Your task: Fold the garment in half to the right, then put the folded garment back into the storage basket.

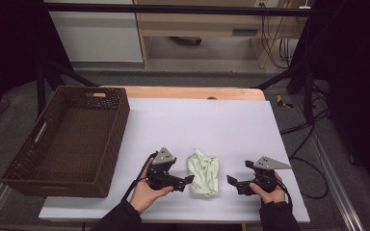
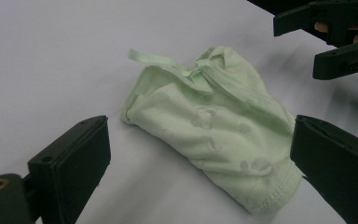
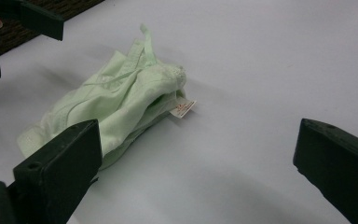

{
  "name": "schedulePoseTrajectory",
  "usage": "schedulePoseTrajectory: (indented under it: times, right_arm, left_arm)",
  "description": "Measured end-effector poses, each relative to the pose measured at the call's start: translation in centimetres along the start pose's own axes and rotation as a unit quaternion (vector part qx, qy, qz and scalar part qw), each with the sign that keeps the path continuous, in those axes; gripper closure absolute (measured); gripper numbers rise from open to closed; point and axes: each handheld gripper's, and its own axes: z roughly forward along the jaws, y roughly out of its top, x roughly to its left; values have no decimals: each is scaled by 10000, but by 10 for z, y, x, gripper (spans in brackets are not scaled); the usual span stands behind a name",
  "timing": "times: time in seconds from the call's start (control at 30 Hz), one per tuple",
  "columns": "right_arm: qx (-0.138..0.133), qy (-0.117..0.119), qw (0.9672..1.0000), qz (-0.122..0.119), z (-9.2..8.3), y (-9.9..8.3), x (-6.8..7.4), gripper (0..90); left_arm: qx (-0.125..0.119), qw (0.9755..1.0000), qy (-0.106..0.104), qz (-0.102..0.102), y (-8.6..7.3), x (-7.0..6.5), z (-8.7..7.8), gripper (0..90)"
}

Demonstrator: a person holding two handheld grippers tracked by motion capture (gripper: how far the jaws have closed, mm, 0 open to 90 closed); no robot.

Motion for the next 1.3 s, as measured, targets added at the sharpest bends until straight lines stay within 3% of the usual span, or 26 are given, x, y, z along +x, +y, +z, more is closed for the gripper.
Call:
schedulePoseTrajectory:
  times: [0.63,1.03,1.3]
  right_arm:
    - [-8,-64,10000,29,-2,-1,-2,18]
    - [-12,-60,10000,27,-2,-1,-2,18]
    - [5,-43,10000,24,-2,-2,-2,18]
  left_arm:
    - [33,9998,36,-214,7,-5,19,43]
    - [281,9981,313,-461,1,6,30,46]
    - [350,9976,278,-538,-4,2,34,146]
